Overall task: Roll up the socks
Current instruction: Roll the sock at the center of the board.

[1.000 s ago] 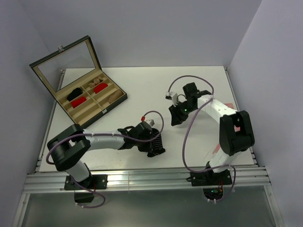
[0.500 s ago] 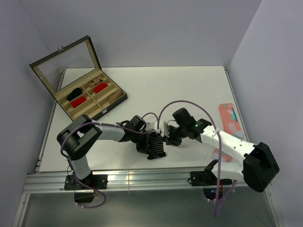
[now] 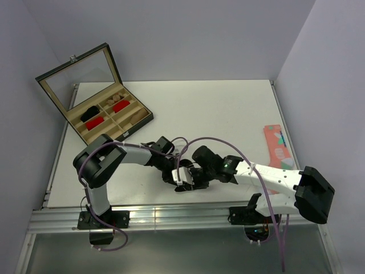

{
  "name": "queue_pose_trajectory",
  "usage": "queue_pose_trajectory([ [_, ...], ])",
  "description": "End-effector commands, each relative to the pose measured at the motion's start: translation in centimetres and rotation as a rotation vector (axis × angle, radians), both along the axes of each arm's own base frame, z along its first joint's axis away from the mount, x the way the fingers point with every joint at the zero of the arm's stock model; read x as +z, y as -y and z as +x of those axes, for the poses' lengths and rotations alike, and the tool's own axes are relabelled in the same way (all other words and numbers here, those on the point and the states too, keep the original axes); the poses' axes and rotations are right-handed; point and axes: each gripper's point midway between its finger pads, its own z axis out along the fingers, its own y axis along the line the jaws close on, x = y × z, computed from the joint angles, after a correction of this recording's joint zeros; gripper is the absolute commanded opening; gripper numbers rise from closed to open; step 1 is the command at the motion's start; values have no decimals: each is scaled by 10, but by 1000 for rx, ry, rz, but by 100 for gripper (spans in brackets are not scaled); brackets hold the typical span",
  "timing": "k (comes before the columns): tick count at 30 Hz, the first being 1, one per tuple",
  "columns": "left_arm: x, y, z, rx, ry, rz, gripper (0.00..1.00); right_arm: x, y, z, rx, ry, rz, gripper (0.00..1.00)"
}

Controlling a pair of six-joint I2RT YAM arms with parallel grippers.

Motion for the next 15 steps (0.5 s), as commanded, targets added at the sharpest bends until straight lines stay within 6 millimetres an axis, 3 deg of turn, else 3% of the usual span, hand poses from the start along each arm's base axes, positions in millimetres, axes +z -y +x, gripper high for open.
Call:
queue_pose_trajectory([
  [1, -27, -16, -3, 13, -18, 127, 0, -7, -10, -7, 39, 24, 2, 39],
  [15, -34, -14, 0, 9, -32, 124, 0, -25, -31, -11, 29, 18, -84, 37],
])
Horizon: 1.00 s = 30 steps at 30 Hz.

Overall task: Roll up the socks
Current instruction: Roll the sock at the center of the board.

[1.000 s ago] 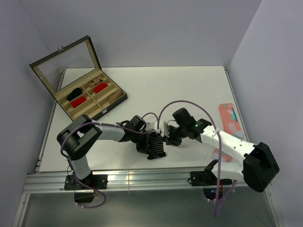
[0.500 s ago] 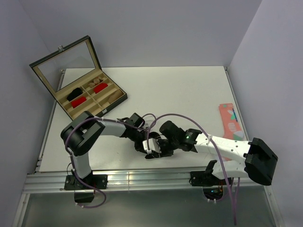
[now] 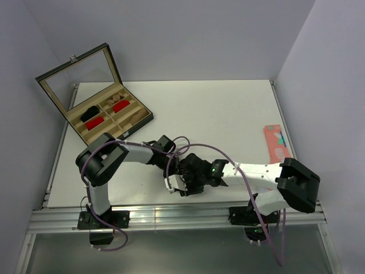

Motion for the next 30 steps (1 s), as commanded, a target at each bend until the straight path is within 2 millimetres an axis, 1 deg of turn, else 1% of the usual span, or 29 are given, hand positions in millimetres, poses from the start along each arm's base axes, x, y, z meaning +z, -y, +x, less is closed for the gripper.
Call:
queue_pose_trajectory([
  [1, -33, -19, -4, 21, -18, 133, 0, 10, -19, 9, -27, 35, 26, 37],
  [6, -31, -18, -4, 19, -14, 130, 0, 1, -18, 10, -42, 39, -22, 36],
  [11, -32, -19, -4, 20, -14, 128, 0, 0, -20, 10, -52, 45, -24, 36],
  [15, -31, -19, -5, 25, -17, 120, 0, -2, -21, 15, -76, 54, -37, 34],
  [16, -30, -19, -5, 27, -13, 117, 1, -5, -20, 17, -84, 62, -46, 33],
  [20, -31, -21, -8, 33, -19, 113, 0, -6, -19, 26, -121, 98, -40, 33],
  [25, -33, -24, -11, 35, -25, 120, 0, -1, -19, 34, -152, 139, -12, 40],
  [30, -34, -23, -10, 38, -22, 120, 0, 10, -19, 40, -178, 179, 30, 40],
])
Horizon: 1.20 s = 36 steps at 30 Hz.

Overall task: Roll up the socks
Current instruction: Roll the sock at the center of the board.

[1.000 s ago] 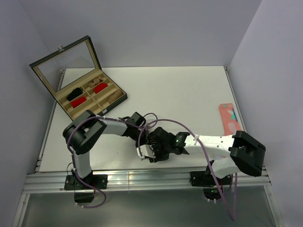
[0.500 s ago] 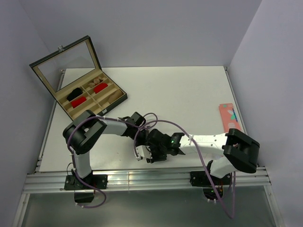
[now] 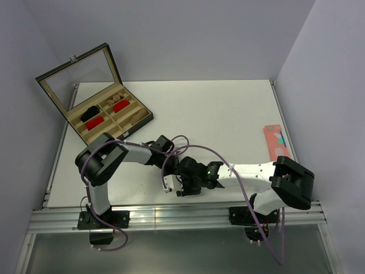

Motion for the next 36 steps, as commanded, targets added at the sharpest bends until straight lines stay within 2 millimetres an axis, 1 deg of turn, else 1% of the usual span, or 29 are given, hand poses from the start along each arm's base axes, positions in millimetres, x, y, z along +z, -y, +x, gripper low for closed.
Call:
queue_pose_trajectory([
  [1, -33, -24, -14, 28, -42, 157, 0, 24, -14, 33, -67, 154, 100, 40],
  [6, -33, -25, -15, 28, -43, 163, 0, 31, -9, 41, -86, 153, 119, 40],
  [8, -33, -25, -15, 30, -45, 162, 0, 30, -6, 43, -89, 138, 116, 40],
  [11, -33, -24, -14, 31, -40, 159, 0, 29, -4, 39, -78, 114, 112, 40],
  [20, -34, -23, -13, 31, -42, 161, 0, 35, -4, 27, -39, 71, 115, 41],
  [23, -35, -23, -13, 32, -44, 159, 0, 33, -2, 25, -30, 58, 99, 41],
  [30, -33, -20, -11, 31, -41, 151, 0, 16, 4, 18, -16, 27, 46, 41],
  [36, -33, -17, -9, 25, -45, 152, 1, 11, 4, 13, -4, 23, 28, 41],
])
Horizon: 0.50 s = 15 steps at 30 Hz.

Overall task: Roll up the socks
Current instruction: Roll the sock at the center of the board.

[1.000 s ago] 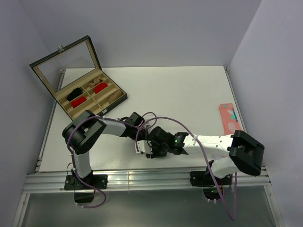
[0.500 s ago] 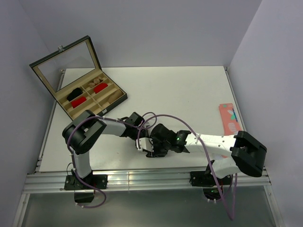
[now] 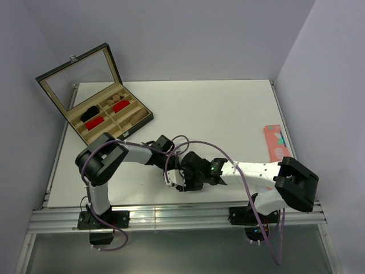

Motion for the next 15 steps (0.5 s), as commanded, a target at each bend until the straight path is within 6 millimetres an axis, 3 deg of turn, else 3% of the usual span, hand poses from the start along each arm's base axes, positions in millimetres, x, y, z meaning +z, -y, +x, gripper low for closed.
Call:
queue_pose_trajectory([
  [1, -33, -18, -9, 24, -46, 158, 0, 1, -5, -4, 25, -4, -3, 41],
  [15, -32, -17, -9, 28, -50, 152, 0, -6, -7, -11, 35, -4, -27, 41],
])
